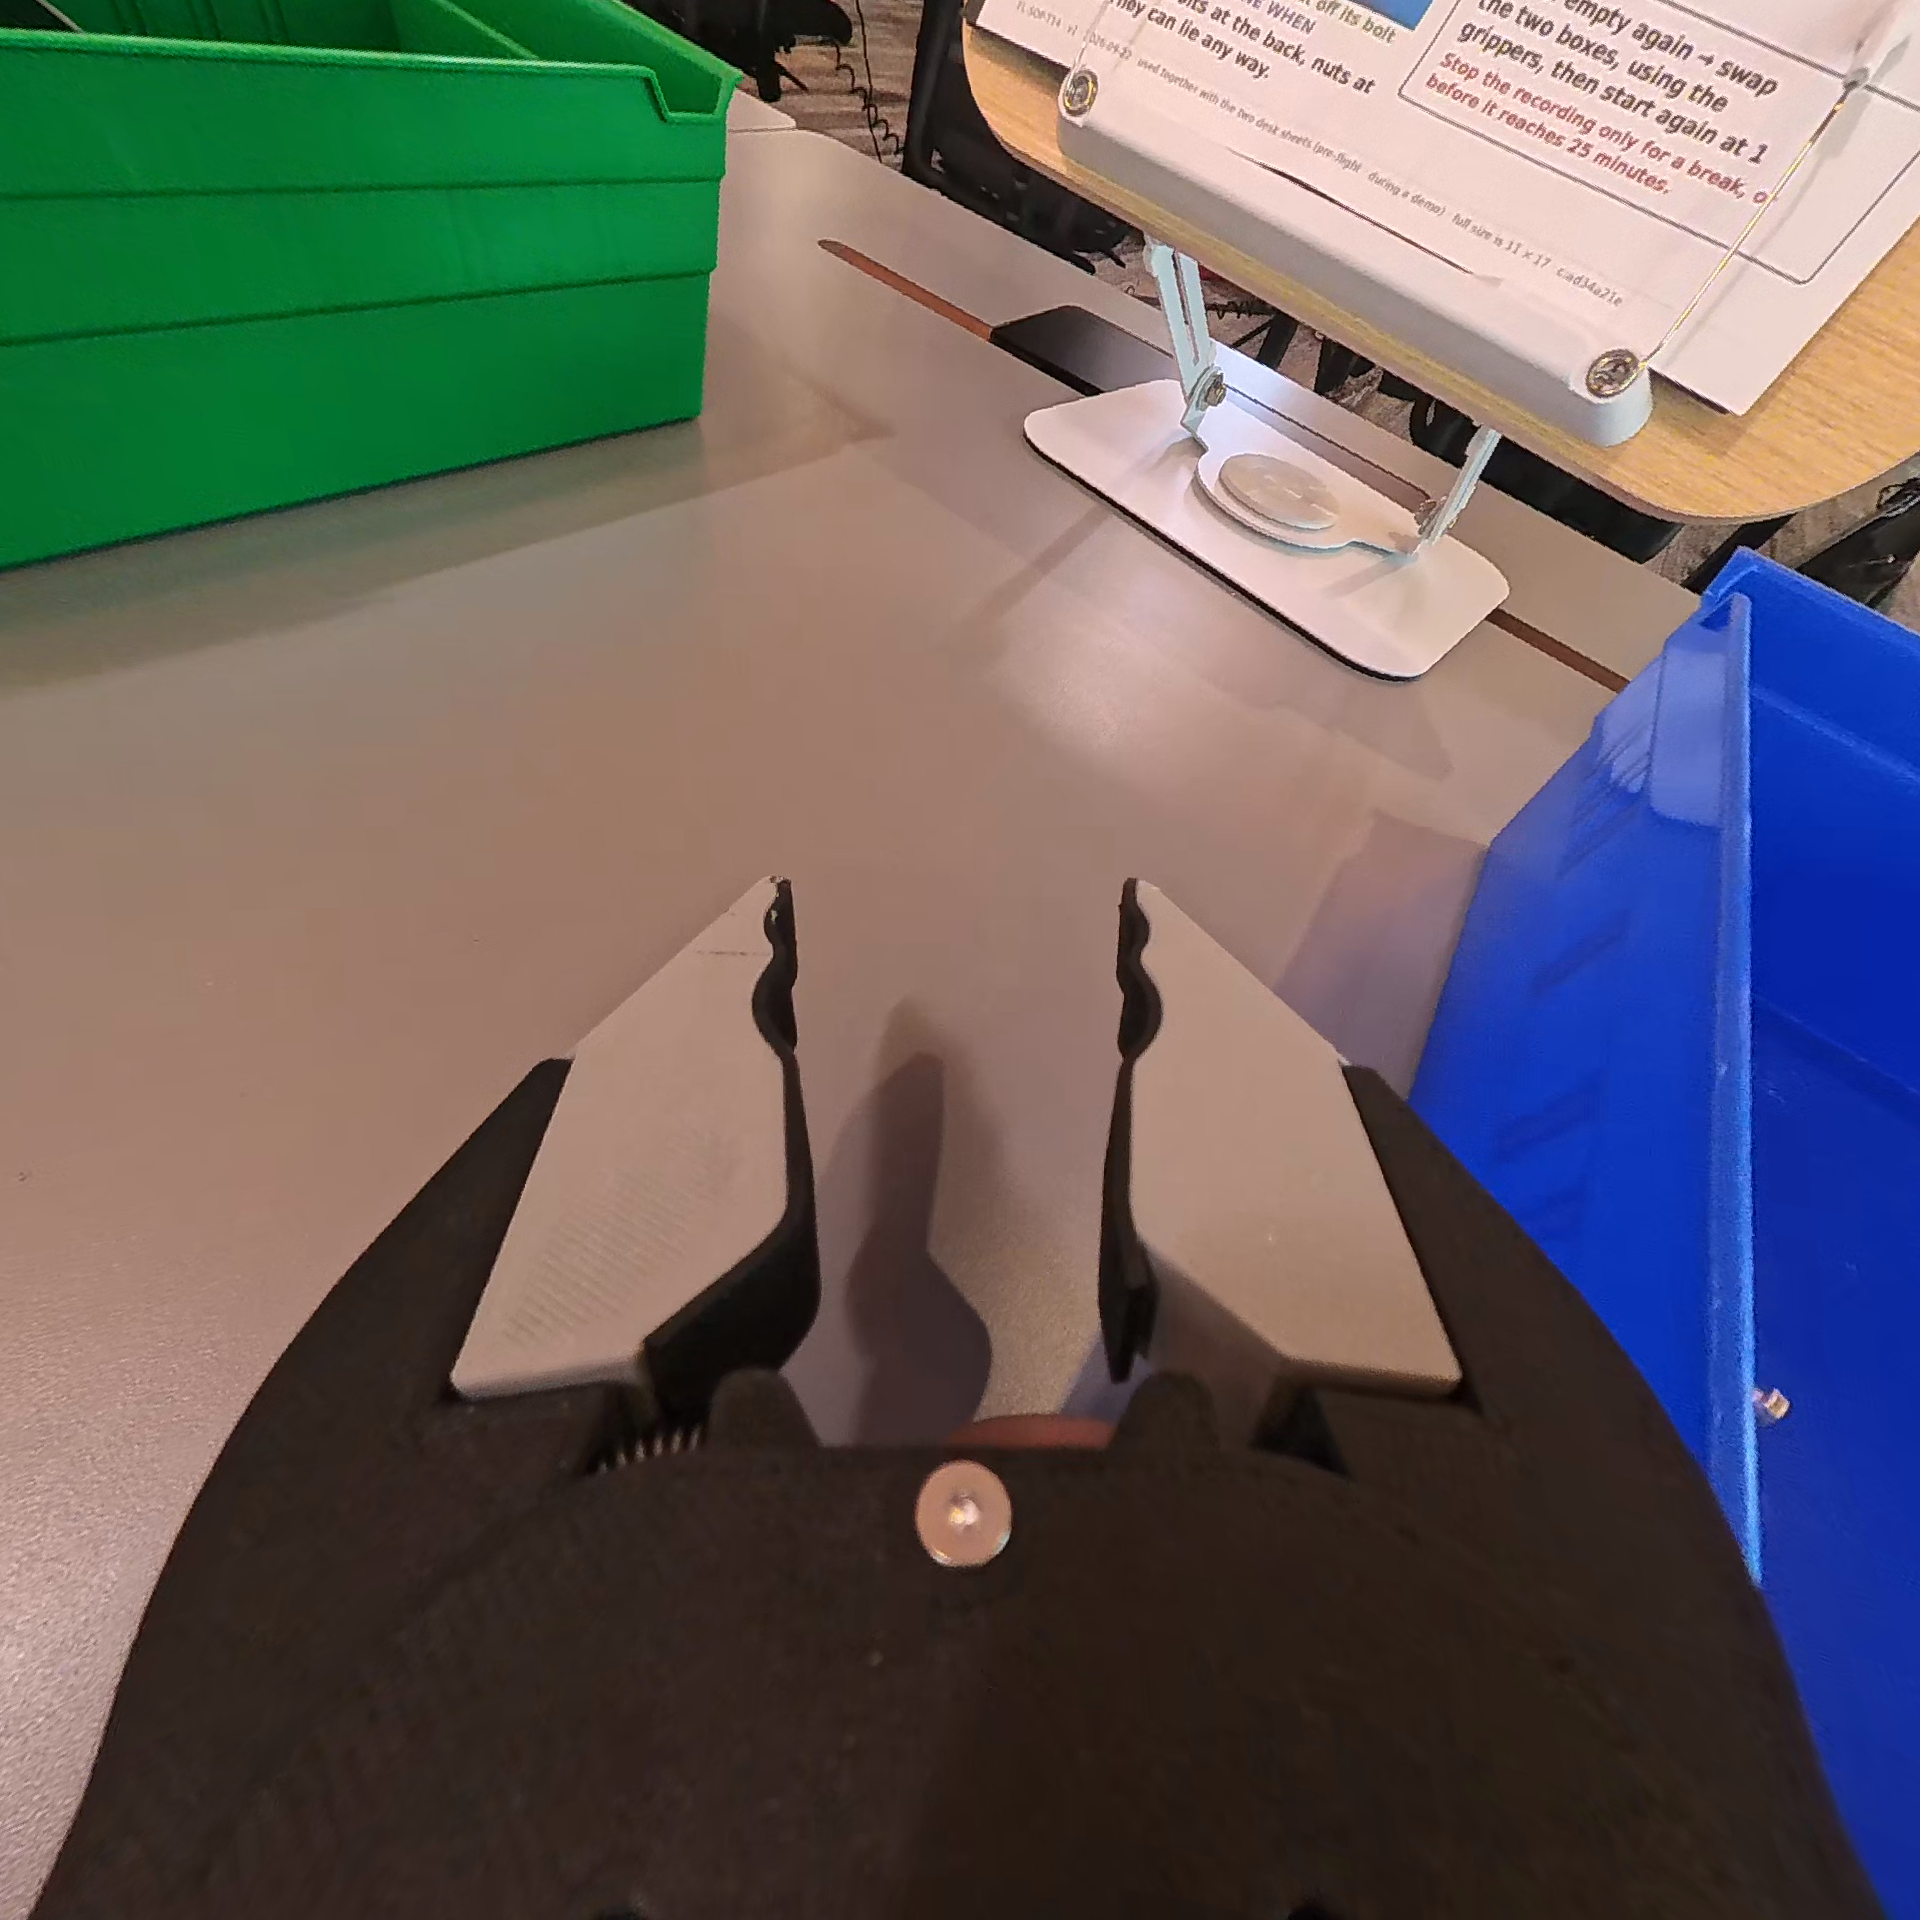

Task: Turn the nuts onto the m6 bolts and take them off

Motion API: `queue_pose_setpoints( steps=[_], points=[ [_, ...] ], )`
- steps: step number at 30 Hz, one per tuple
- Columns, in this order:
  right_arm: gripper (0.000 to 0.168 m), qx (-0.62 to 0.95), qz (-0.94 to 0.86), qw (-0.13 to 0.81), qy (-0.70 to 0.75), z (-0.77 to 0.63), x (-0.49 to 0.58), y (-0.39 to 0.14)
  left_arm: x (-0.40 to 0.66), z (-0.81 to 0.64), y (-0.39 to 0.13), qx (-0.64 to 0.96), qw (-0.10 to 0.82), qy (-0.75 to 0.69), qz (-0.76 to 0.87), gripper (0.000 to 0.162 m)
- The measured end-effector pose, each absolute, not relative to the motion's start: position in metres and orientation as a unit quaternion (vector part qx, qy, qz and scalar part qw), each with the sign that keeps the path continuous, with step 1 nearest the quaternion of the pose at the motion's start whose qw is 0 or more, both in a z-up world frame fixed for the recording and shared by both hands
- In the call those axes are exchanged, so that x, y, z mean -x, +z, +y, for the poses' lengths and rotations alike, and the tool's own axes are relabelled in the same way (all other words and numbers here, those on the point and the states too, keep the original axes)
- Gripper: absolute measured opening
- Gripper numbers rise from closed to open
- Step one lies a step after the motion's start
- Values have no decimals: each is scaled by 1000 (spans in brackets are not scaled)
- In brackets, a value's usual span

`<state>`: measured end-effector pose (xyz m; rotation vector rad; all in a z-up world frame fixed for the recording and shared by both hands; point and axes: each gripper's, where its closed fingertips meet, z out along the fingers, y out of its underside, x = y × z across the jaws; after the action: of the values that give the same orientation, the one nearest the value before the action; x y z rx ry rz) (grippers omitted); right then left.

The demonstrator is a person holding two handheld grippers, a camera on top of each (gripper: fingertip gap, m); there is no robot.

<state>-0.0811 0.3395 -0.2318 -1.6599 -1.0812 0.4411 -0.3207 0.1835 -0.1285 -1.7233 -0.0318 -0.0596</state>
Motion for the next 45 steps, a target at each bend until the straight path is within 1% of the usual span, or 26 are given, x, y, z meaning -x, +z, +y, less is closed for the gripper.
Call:
queue_pose_setpoints(
  steps=[6,10,12,14,18,20,21,22,24,27,28,30,32,34,37,39,42,43,44,45],
  points=[
    [60,692,-466,515,195,335,85,-233,320,190,-131,766,642,-39,-21,63],
    [60,679,-483,506,223,326,96,-228,343,214,-117,770,638,-25,-19,64],
    [60,673,-490,502,234,322,100,-226,357,236,-119,795,606,-34,-4,64],
    [60,666,-496,498,249,318,104,-224,372,261,-124,824,566,-27,23,59],
    [60,664,-508,477,272,312,109,-229,391,306,-154,887,446,-7,121,54],
    [60,664,-510,466,285,308,111,-230,389,326,-172,896,402,-5,190,40],
    [60,664,-512,464,287,307,112,-231,390,336,-182,897,382,7,222,38],
    [60,663,-514,464,284,307,112,-232,395,344,-193,898,359,30,254,39],
    [60,661,-521,465,275,307,111,-234,409,359,-215,894,314,80,308,47],
    [60,658,-529,461,275,303,112,-237,413,370,-236,890,280,70,354,42],
    [60,656,-532,459,276,301,112,-238,412,371,-241,887,272,62,368,36],
    [60,653,-536,458,278,299,113,-238,408,372,-251,883,258,49,390,33],
    [60,650,-537,458,282,297,114,-236,408,370,-259,884,239,47,398,34],
    [60,650,-537,457,284,297,113,-236,403,366,-261,888,235,25,394,43],
    [60,650,-536,455,289,296,114,-236,392,360,-258,896,237,-20,376,45],
    [60,649,-536,454,292,296,114,-235,393,359,-262,903,227,-9,365,43],
    [59,648,-538,455,289,295,115,-236,397,357,-279,925,187,5,330,37],
    [59,648,-539,456,286,295,115,-236,392,354,-284,929,169,-10,328,30],
    [59,649,-539,456,285,296,115,-236,391,357,-282,935,173,-16,309,24],
    [59,649,-539,456,284,296,114,-237,393,357,-285,943,161,-13,291,23]
  ],
)
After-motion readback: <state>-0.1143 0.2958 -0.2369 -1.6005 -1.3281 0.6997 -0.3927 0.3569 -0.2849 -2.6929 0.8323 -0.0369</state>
